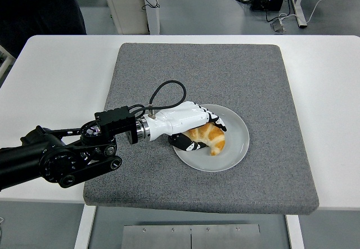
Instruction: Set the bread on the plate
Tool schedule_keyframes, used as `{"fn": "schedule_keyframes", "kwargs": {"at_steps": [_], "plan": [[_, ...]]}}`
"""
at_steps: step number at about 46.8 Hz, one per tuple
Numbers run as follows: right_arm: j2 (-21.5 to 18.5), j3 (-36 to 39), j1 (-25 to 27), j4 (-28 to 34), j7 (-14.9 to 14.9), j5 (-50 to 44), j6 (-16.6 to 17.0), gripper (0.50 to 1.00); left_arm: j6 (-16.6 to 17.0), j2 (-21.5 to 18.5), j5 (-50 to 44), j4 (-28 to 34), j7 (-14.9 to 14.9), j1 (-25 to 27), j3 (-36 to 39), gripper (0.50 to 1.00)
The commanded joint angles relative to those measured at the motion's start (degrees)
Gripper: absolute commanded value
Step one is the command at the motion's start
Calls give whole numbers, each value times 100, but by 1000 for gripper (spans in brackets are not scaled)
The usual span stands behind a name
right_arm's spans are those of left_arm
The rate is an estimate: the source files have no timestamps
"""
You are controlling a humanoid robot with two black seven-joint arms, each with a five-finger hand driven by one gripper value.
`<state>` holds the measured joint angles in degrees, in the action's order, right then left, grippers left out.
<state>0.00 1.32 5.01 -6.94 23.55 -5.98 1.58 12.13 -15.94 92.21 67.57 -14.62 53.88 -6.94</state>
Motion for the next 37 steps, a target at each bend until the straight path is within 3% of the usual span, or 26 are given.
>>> {"fn": "schedule_keyframes", "kwargs": {"at_steps": [1, 8, 15, 19, 27, 37], "plan": [[0, 0, 0, 0, 0, 0, 0, 1000, 0, 12, -1, -34, 3, 0, 0, 687], [0, 0, 0, 0, 0, 0, 0, 1000, 0, 12, -19, -34, 3, 0, -9, 734], [0, 0, 9, 0, 0, 0, 0, 1000, -27, 12, -168, -25, -67, 0, -9, 901], [0, 0, 0, 0, 0, 0, 0, 1000, -79, 12, -449, -7, -138, 26, -9, 945], [0, 0, 0, 0, 0, 0, 0, 1000, -589, -6, -959, 37, -147, 61, -96, 952], [0, 0, 0, 0, 0, 0, 0, 1000, -721, -23, -1275, 46, -156, 79, -237, 954]]}}
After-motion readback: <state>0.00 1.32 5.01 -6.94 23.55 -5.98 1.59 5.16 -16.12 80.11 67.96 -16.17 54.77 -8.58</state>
